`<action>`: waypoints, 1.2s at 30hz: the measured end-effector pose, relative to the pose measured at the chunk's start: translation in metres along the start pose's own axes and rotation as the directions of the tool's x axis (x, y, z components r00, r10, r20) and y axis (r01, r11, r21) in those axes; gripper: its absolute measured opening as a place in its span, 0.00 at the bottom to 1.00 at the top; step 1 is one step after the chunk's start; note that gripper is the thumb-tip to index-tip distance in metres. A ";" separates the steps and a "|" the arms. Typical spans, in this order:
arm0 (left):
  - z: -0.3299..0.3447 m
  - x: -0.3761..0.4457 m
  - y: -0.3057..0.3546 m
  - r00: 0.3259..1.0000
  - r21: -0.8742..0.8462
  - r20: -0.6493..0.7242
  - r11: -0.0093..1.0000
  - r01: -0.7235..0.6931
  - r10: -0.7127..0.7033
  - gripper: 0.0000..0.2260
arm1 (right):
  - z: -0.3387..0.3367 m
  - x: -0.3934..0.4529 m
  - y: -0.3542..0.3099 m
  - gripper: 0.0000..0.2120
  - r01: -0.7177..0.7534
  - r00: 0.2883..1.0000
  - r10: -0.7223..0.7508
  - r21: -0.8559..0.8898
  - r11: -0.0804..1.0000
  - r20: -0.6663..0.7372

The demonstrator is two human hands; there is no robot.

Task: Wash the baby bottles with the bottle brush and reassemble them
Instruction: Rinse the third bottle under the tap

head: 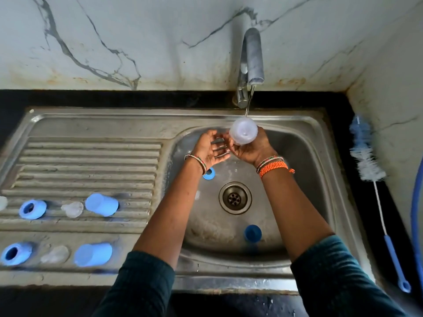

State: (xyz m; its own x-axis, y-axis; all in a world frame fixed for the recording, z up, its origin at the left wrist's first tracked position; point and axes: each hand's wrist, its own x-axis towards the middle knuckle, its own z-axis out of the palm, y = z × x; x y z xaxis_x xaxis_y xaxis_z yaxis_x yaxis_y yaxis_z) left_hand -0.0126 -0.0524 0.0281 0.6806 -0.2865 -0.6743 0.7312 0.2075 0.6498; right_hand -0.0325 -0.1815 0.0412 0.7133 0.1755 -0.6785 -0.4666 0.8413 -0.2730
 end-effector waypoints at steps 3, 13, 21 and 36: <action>-0.001 0.000 0.003 1.000 0.027 -0.009 0.999 -0.020 0.020 0.12 | 0.007 -0.003 0.000 0.20 -0.018 1.000 0.017 -0.038 0.999 -0.012; 0.006 -0.011 -0.005 0.997 -0.080 0.057 0.995 0.063 -0.058 0.19 | 0.003 0.009 0.010 0.07 0.533 0.669 -0.740 -0.649 0.544 -0.071; 0.026 -0.016 -0.011 0.976 -0.021 0.170 0.990 0.141 -0.135 0.25 | 0.000 -0.010 0.004 0.12 0.641 0.735 -0.631 -0.560 0.525 0.249; 0.031 -0.004 -0.018 0.995 -0.266 0.039 0.961 -0.077 0.090 0.20 | 0.014 -0.038 0.019 0.13 0.492 0.342 -0.743 -0.784 -0.379 0.575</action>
State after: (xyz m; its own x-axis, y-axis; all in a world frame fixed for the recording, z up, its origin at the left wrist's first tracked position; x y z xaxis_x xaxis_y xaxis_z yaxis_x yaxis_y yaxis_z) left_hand -0.0301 -0.0839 0.0299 0.7414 -0.3032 -0.5986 0.6628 0.4701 0.5828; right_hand -0.0615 -0.1652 0.0715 0.8915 -0.2716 0.3625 0.1180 -0.6334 -0.7648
